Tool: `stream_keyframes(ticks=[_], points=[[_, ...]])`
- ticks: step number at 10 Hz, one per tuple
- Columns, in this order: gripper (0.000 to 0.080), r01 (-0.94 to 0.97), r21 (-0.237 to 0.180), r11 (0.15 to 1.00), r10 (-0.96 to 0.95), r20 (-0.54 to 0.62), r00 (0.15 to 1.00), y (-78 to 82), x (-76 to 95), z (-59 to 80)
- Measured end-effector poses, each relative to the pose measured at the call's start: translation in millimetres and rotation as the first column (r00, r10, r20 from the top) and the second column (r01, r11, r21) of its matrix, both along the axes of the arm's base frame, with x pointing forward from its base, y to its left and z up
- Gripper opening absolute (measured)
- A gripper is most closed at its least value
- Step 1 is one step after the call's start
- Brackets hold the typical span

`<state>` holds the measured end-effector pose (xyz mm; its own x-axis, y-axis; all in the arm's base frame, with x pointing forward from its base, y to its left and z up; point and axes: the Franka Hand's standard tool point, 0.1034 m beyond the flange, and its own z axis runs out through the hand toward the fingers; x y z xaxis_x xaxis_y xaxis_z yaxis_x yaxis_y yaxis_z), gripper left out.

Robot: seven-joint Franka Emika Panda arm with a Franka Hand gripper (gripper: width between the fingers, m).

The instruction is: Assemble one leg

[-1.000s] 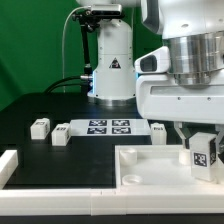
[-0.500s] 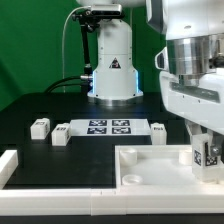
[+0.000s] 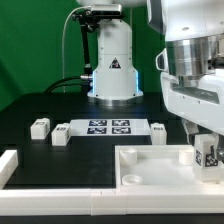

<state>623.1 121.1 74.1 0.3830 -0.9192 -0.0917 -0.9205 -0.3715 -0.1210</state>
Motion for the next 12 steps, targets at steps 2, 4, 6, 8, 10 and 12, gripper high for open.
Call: stream_keyframes(ticks=[2,4,6,8,10,12], points=[[0.0647,-0.294,-0.032,0.955,0.295,0.047,0.954,7.5,-0.4,-0.1],[0.0647,-0.531,-0.069,0.845,0.535,0.061,0.843,10.6,0.4,-0.3],[0.0649,-0.701,-0.103,0.706,0.708,0.073,0.702,10.8,1.5,-0.6],[0.0649,-0.842,-0.145,0.520,0.854,0.067,0.516,9.4,2.2,-0.1],[0.0649,-0.923,-0.175,0.344,0.939,0.062,0.338,6.6,2.5,-0.6],[0.0640,-0.922,-0.175,0.345,0.938,0.063,0.340,6.7,2.5,-0.6]])
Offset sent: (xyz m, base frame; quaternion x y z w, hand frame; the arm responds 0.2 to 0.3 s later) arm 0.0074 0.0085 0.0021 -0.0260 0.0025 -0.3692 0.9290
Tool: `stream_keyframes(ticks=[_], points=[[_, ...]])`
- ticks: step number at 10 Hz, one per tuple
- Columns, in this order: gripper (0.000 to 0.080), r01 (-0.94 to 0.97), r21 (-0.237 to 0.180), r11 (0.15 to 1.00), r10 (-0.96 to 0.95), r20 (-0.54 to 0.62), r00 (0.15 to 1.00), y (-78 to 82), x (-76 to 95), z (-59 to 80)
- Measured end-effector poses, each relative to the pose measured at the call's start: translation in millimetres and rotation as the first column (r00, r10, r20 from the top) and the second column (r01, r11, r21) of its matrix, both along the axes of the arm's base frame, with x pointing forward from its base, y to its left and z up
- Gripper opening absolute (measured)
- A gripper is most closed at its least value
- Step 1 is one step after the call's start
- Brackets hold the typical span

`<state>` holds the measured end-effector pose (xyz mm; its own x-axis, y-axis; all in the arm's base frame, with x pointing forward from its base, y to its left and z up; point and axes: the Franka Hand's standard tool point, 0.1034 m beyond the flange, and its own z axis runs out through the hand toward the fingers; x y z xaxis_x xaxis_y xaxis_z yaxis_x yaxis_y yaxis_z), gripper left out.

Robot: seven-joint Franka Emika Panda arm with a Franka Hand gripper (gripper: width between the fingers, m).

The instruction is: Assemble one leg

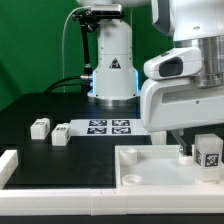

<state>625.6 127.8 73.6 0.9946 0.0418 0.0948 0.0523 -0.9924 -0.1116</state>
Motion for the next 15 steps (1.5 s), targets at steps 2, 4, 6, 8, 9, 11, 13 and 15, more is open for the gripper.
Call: stream_keyframes(ticks=[2,4,6,8,9,11,13,15], points=[[0.0481,0.000,0.000,1.000,0.000,0.000,1.000,0.0,0.0,0.0],[0.0304,0.054,0.000,0.999,-0.054,-0.007,0.999,-6.0,0.2,-1.0],[0.0298,0.267,0.027,0.963,-0.266,-0.033,0.963,-8.7,0.0,-0.8],[0.0297,0.529,0.032,0.848,-0.526,-0.072,0.848,-7.4,-0.3,0.2],[0.0297,0.636,0.032,0.771,-0.631,-0.094,0.770,-7.2,-1.0,-0.2],[0.0297,0.815,0.022,0.579,-0.806,-0.136,0.576,-5.5,-2.7,-2.4],[0.0297,0.934,0.012,0.356,-0.918,-0.184,0.352,-3.5,-3.0,-3.7],[0.0296,0.962,0.006,0.274,-0.941,-0.205,0.269,-3.4,-2.9,-3.7]])
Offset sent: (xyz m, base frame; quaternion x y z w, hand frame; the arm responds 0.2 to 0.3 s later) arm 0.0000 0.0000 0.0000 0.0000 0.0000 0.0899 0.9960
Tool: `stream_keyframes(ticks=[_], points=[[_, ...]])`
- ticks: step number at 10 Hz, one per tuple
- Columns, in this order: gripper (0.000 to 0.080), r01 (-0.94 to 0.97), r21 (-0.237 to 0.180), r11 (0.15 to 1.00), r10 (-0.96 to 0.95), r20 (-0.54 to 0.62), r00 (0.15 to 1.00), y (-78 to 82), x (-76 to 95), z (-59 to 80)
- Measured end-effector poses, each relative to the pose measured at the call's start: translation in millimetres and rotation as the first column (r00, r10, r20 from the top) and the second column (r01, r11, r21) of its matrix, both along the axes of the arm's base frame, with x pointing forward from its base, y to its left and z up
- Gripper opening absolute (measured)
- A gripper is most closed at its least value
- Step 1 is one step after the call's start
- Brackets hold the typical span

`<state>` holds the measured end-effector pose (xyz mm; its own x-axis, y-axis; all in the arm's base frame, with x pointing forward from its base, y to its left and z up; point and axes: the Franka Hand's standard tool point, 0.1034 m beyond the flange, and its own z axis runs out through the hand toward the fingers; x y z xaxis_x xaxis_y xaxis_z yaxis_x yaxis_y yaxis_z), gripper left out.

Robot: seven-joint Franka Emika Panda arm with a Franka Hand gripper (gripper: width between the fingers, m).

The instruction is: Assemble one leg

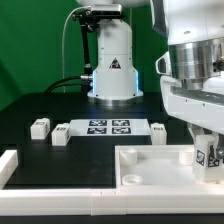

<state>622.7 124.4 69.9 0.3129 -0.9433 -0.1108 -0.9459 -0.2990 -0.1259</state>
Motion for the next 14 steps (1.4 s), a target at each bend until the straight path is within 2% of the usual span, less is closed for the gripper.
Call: stream_keyframes(ticks=[2,3,4,5,7,9,10,12,13,14], points=[[0.0296,-0.059,-0.002,0.998,0.059,0.009,0.998,0.5,-0.2,-0.1],[0.0487,-0.069,-0.003,0.998,0.069,0.010,0.998,0.9,-0.2,0.0],[0.0487,-0.192,-0.018,0.981,0.192,0.028,0.981,1.2,0.2,0.4],[0.0612,-0.311,-0.033,0.950,0.312,0.042,0.949,1.3,0.2,0.3],[0.0643,-0.514,-0.068,0.855,0.518,0.062,0.853,1.5,0.2,0.4],[0.0648,-0.701,-0.110,0.705,0.709,0.072,0.701,0.8,1.9,0.7],[0.0649,-0.786,-0.137,0.602,0.798,0.068,0.599,0.8,2.1,0.8],[0.0649,-0.889,-0.179,0.422,0.906,0.047,0.421,1.2,2.1,0.9],[0.0649,-0.934,-0.201,0.294,0.955,0.028,0.294,-0.3,2.6,1.1],[0.0649,-0.953,-0.210,0.218,0.976,0.022,0.218,-3.0,3.0,0.9]])
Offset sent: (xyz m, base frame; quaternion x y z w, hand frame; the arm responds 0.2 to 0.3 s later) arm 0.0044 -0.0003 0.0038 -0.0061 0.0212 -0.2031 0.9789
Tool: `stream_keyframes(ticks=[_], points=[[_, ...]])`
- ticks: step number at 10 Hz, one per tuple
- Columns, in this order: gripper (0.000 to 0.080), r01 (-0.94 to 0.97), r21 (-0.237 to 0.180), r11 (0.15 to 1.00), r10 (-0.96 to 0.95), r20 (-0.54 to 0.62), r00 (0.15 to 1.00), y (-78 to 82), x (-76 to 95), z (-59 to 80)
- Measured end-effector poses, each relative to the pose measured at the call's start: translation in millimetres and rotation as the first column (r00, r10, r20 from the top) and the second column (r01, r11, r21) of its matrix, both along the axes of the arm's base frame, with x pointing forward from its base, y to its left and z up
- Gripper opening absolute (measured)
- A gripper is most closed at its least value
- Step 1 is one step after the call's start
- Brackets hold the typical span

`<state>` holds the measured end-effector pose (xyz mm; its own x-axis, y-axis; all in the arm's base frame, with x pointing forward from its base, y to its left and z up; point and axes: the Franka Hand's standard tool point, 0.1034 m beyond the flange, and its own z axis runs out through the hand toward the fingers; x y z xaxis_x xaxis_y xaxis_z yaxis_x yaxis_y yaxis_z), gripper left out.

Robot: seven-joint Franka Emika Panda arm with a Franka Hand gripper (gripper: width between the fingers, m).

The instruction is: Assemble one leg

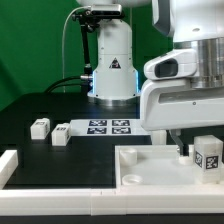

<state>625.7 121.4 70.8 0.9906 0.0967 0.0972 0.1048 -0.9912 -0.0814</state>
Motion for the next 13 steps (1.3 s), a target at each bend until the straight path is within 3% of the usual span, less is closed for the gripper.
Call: stream_keyframes(ticks=[3,5,8,9,10,13], points=[[0.0646,-0.007,-0.001,1.000,0.007,0.000,1.000,-0.1,-0.2,-0.2],[0.0288,-0.006,-0.001,1.000,0.006,0.001,1.000,-0.6,-0.1,-0.1],[0.0290,0.123,0.016,0.992,-0.123,-0.008,0.992,-1.6,0.1,-0.2],[0.0290,0.376,0.050,0.925,-0.375,-0.021,0.927,-3.6,-1.4,0.0],[0.0290,0.485,0.056,0.873,-0.483,-0.039,0.875,-3.5,-2.5,-0.2],[0.0291,0.840,0.057,0.539,-0.832,-0.120,0.542,-1.9,-4.0,-1.8]])
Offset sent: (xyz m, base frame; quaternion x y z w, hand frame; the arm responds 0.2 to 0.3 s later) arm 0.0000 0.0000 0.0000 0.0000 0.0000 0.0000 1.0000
